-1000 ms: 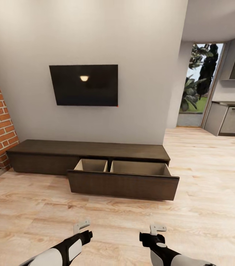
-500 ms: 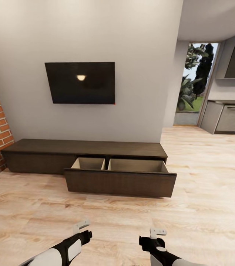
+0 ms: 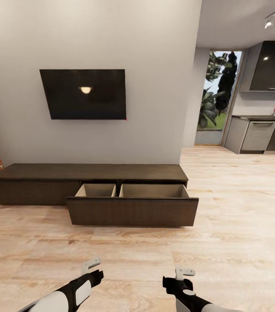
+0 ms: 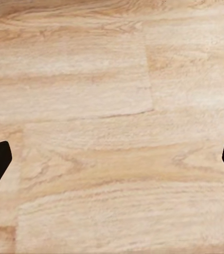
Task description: Place each of the two pumpkins and all three candles from the living room inside a cabinet in the living room (use any cabinet), then make sure every cabinet is closed, and position the cauldron so it is next to a table in the living room.
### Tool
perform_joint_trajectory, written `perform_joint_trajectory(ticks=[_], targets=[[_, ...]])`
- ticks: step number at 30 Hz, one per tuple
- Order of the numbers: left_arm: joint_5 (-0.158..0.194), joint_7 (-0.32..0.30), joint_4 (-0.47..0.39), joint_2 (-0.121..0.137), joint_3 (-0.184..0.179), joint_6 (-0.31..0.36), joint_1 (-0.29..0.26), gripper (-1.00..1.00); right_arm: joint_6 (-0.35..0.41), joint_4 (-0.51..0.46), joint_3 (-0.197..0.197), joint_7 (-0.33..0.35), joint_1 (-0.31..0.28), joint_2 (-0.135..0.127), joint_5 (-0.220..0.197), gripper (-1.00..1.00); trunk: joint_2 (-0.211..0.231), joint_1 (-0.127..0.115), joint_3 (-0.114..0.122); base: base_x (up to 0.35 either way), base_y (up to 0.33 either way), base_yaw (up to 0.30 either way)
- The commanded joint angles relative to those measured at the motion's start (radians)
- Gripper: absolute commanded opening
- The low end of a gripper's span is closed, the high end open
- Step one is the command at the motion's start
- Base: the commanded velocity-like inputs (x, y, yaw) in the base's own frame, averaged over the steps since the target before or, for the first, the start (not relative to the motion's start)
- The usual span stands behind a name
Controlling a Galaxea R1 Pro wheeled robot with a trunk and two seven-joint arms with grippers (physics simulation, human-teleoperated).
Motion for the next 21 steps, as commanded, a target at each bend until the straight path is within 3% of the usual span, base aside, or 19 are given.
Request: perform_joint_trajectory(ticks=[1, 8, 21], targets=[[-0.011, 0.004, 0.000, -0.001, 0.008, -0.002, -0.001, 1.00, -0.012, 0.002, 0.008, -0.002, -0.001, 0.001, -0.008, 1.00, -0.008, 0.004, -0.004, 0.000, 0.000, -0.007], [-0.012, 0.004, 0.000, -0.006, 0.009, -0.003, -0.001, 1.00, -0.025, 0.002, 0.008, -0.002, 0.000, 0.001, -0.008, 1.00, -0.057, 0.031, -0.026, 0.044, 0.015, -0.002], [-0.013, 0.003, 0.001, -0.007, 0.009, -0.003, -0.001, 1.00, -0.026, 0.002, 0.009, -0.002, 0.001, 0.002, -0.008, 1.00, -0.148, 0.080, -0.067, 0.292, 0.125, -0.001]])
